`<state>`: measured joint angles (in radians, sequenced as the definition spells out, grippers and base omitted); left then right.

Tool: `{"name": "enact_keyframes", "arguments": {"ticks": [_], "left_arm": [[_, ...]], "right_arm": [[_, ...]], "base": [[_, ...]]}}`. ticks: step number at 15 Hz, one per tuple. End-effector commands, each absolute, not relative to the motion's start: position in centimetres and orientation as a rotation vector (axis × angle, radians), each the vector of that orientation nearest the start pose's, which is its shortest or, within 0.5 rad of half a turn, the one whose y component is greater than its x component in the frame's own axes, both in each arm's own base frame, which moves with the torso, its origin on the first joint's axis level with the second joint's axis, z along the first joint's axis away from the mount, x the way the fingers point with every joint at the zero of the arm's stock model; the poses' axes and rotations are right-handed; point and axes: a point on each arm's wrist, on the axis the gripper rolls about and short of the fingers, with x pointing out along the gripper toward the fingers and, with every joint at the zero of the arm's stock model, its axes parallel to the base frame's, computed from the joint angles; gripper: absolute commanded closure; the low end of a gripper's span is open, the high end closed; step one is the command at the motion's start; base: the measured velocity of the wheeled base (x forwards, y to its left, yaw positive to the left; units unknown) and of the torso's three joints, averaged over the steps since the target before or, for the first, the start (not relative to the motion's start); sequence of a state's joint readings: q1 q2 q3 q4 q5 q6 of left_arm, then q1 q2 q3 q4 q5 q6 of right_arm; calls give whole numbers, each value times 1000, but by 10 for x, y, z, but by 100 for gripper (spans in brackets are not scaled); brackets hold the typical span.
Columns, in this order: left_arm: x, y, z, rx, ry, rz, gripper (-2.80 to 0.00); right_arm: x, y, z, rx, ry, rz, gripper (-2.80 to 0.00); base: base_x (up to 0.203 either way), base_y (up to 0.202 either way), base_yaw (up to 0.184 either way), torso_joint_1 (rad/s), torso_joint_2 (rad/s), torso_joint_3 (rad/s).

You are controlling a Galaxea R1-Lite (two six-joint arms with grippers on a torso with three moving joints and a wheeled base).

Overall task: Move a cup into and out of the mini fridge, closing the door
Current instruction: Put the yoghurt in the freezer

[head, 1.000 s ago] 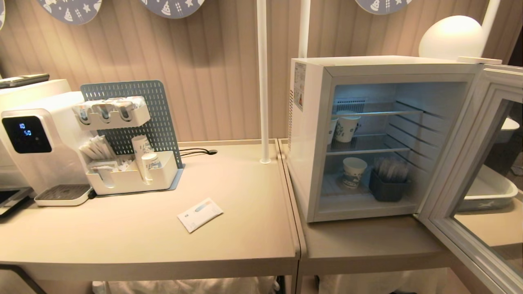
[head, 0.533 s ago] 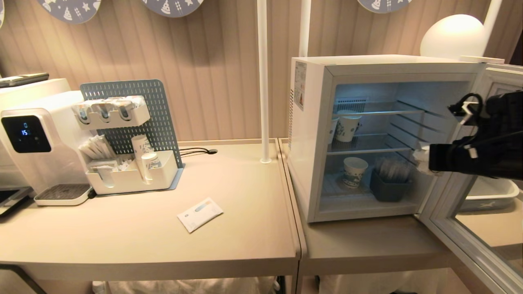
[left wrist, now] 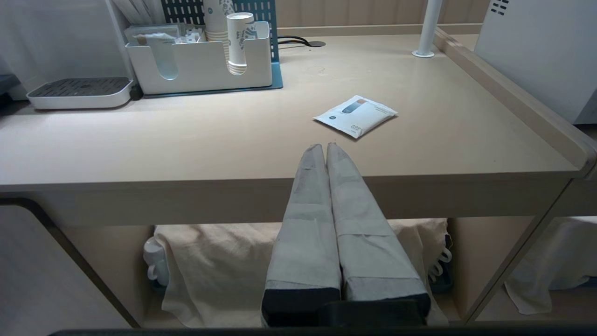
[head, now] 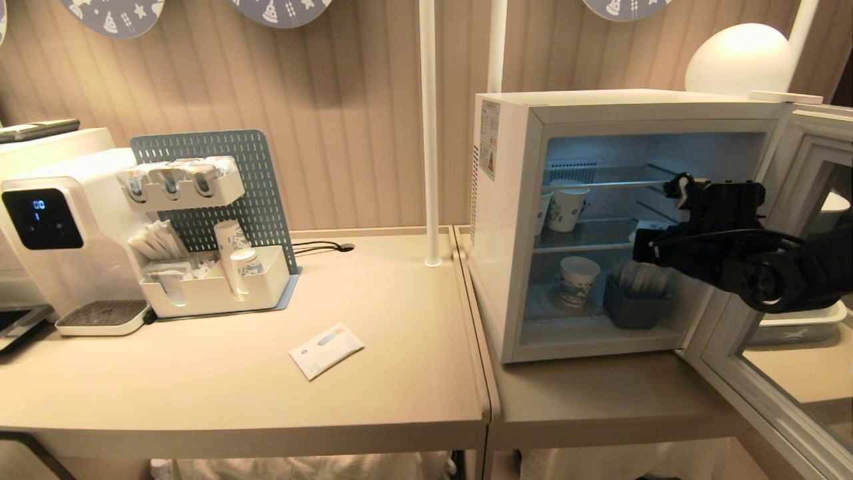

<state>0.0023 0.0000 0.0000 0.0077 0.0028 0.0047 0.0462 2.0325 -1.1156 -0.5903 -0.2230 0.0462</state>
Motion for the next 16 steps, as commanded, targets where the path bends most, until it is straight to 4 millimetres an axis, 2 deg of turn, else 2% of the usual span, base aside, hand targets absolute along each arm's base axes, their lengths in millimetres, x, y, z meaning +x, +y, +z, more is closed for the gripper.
{"name": "enact_keyframes", "arguments": {"ticks": [1, 3, 9, 14, 16], "left_arm": [[-23, 0, 75, 5, 10, 6, 0], [-23, 0, 75, 5, 9, 6, 0], [-23, 0, 74, 6, 11, 6, 0], [-23, 0, 75, 5, 9, 6, 0], [-23, 0, 75, 6, 10, 6, 0]], "right_arm": [[409, 16, 130, -2, 327, -185, 0], [423, 18, 130, -5, 301, -203, 0], [439, 24, 143, -11, 273, -215, 0], [469, 26, 124, -11, 295, -227, 0], [468, 26, 121, -7, 304, -234, 0]], "base": [[0, 0, 0, 0, 0, 0], [0, 0, 0, 0, 0, 0], [0, 0, 0, 0, 0, 0], [0, 0, 0, 0, 0, 0], [0, 0, 0, 0, 0, 0]]}}
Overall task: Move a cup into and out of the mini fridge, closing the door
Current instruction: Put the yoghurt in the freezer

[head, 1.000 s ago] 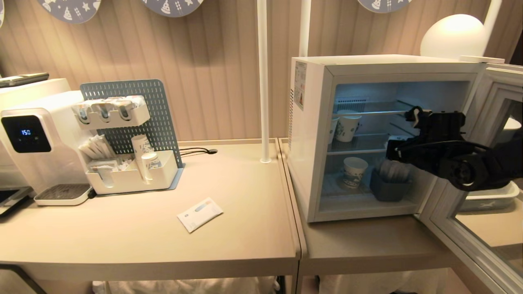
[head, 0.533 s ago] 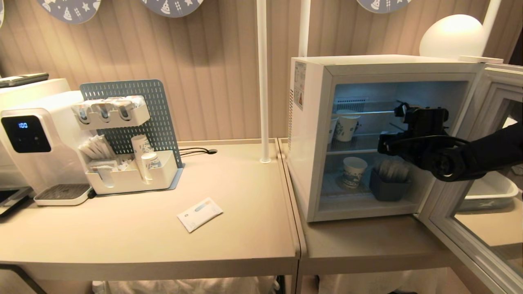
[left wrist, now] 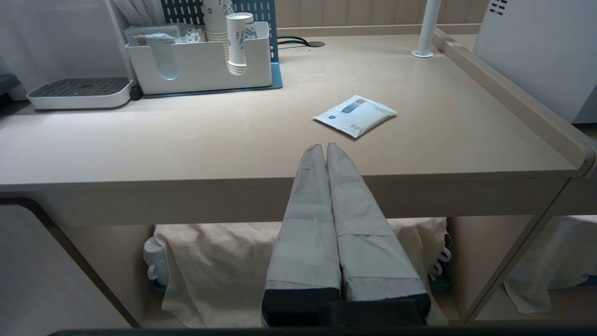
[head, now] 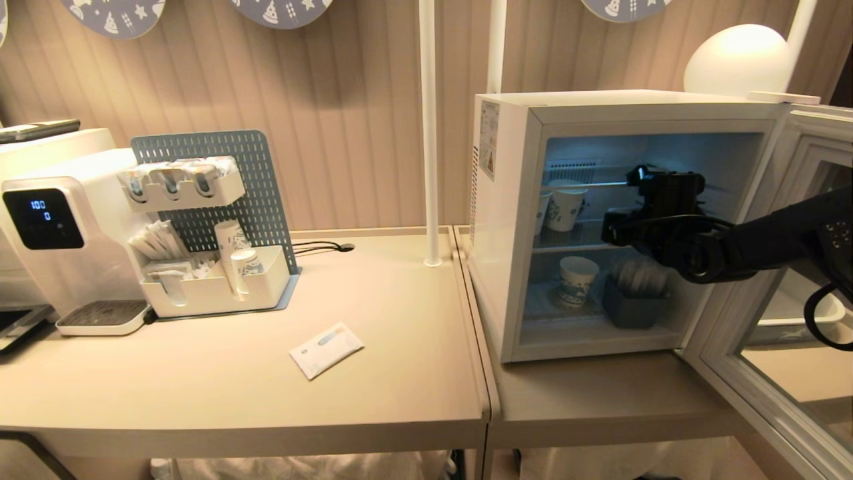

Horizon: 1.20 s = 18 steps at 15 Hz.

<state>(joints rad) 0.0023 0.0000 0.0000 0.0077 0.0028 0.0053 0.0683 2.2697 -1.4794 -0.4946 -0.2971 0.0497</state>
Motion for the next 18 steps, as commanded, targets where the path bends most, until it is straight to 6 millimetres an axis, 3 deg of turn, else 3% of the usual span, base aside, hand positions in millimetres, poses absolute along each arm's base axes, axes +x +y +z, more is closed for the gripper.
{"name": "enact_keyframes", "arguments": {"ticks": [1, 4, 7, 11, 18], "left_arm": [[-23, 0, 74, 6, 11, 5, 0], [-23, 0, 74, 6, 11, 6, 0], [-23, 0, 74, 6, 11, 6, 0], [-23, 0, 75, 8, 10, 3, 0], [-23, 0, 75, 8, 9, 5, 0]], "right_arm": [[469, 26, 121, -9, 301, -240, 0], [472, 26, 120, -11, 298, -241, 0], [476, 26, 98, -6, 336, -247, 0], [470, 27, 107, 13, 326, -245, 0], [460, 52, 93, -15, 344, -244, 0]], "base": [[0, 0, 0, 0, 0, 0], [0, 0, 0, 0, 0, 0], [0, 0, 0, 0, 0, 0], [0, 0, 0, 0, 0, 0], [0, 0, 0, 0, 0, 0]]}}
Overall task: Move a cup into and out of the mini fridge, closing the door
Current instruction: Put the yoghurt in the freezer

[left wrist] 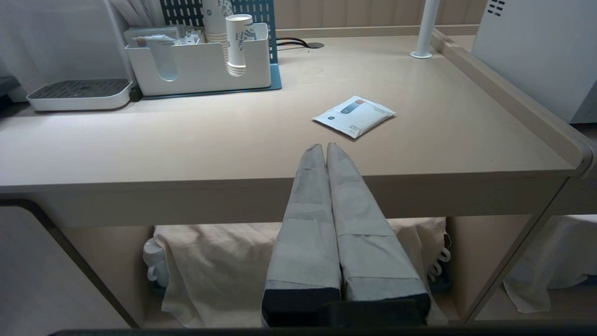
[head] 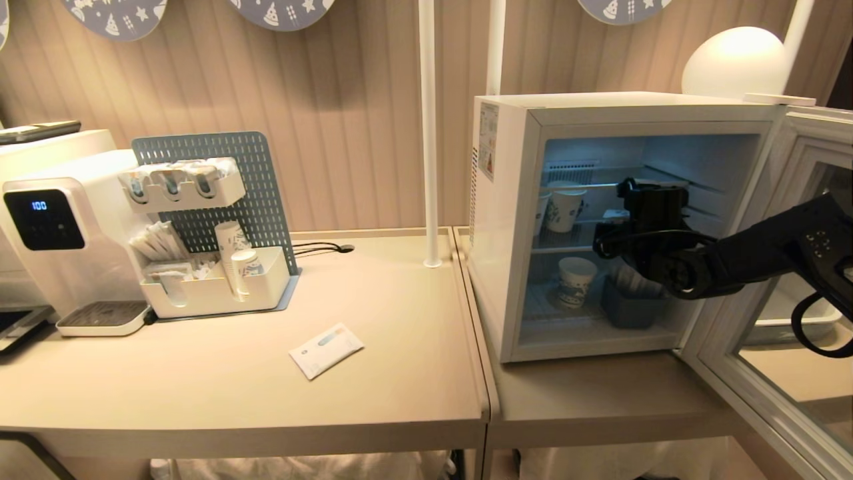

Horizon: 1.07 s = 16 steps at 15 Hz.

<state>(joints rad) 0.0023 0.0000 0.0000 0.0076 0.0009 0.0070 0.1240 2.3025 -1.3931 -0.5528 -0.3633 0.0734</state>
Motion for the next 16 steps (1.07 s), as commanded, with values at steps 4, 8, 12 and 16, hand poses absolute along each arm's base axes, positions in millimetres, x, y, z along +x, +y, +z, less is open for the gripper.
{"name": "enact_keyframes", "arguments": {"ticks": [4, 8, 12, 16], "left_arm": [[-23, 0, 75, 6, 9, 5, 0], [-23, 0, 74, 6, 11, 3, 0], [-23, 0, 74, 8, 11, 5, 0], [-23, 0, 74, 8, 11, 4, 0]], "right_arm": [[473, 53, 84, -18, 343, -246, 0], [479, 53, 76, -22, 357, -248, 0], [479, 53, 84, -25, 345, -274, -280], [476, 51, 84, -20, 350, -277, -280]], "base": [[0, 0, 0, 0, 0, 0], [0, 0, 0, 0, 0, 0], [0, 0, 0, 0, 0, 0], [0, 0, 0, 0, 0, 0]]}}
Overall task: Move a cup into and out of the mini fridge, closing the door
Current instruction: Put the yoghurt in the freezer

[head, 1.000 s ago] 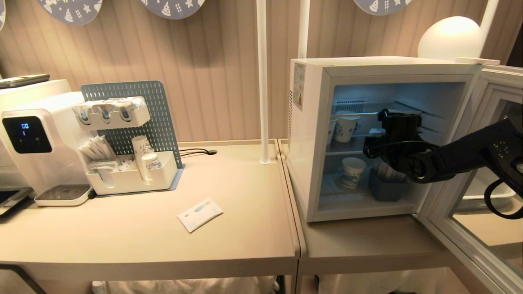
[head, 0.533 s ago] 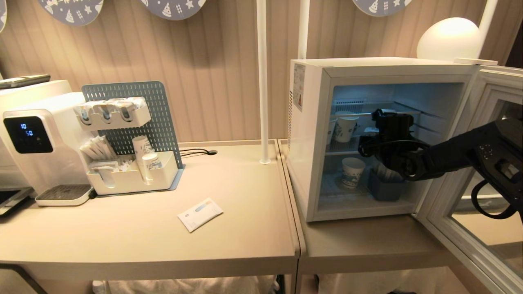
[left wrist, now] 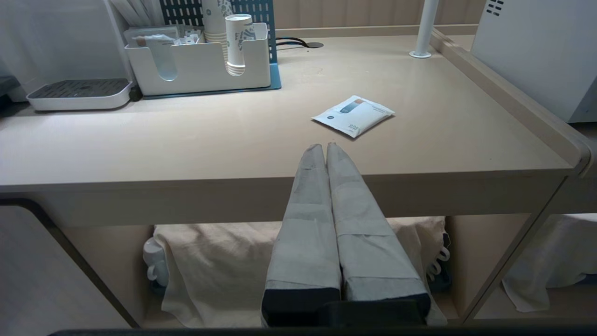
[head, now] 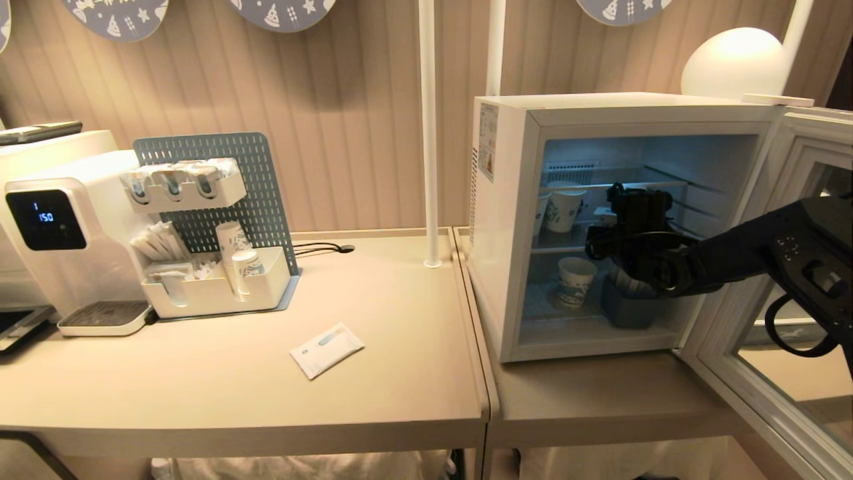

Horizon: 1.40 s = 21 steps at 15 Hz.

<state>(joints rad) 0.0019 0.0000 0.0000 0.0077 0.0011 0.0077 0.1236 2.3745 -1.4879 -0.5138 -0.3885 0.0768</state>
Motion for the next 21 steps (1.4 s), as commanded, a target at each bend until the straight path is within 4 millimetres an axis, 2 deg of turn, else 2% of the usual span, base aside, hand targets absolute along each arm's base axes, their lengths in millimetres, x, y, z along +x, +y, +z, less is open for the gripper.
{"name": "enact_keyframes", "arguments": {"ticks": [1, 7, 16, 18, 21], "left_arm": [[-23, 0, 75, 8, 9, 5, 0], [-23, 0, 74, 12, 11, 5, 0], [-23, 0, 74, 9, 11, 5, 0], [-23, 0, 75, 12, 10, 5, 0], [-23, 0, 75, 17, 9, 6, 0]], "right_arm": [[474, 51, 86, -19, 348, -277, -280], [452, 48, 112, -10, 331, -268, -280], [435, 47, 122, -7, 334, -268, -280], [419, 45, 130, -1, 332, -260, -280], [386, 44, 153, 13, 285, -217, -280]], "base": [[0, 0, 0, 0, 0, 0], [0, 0, 0, 0, 0, 0], [0, 0, 0, 0, 0, 0], [0, 0, 0, 0, 0, 0], [0, 0, 0, 0, 0, 0]]}}
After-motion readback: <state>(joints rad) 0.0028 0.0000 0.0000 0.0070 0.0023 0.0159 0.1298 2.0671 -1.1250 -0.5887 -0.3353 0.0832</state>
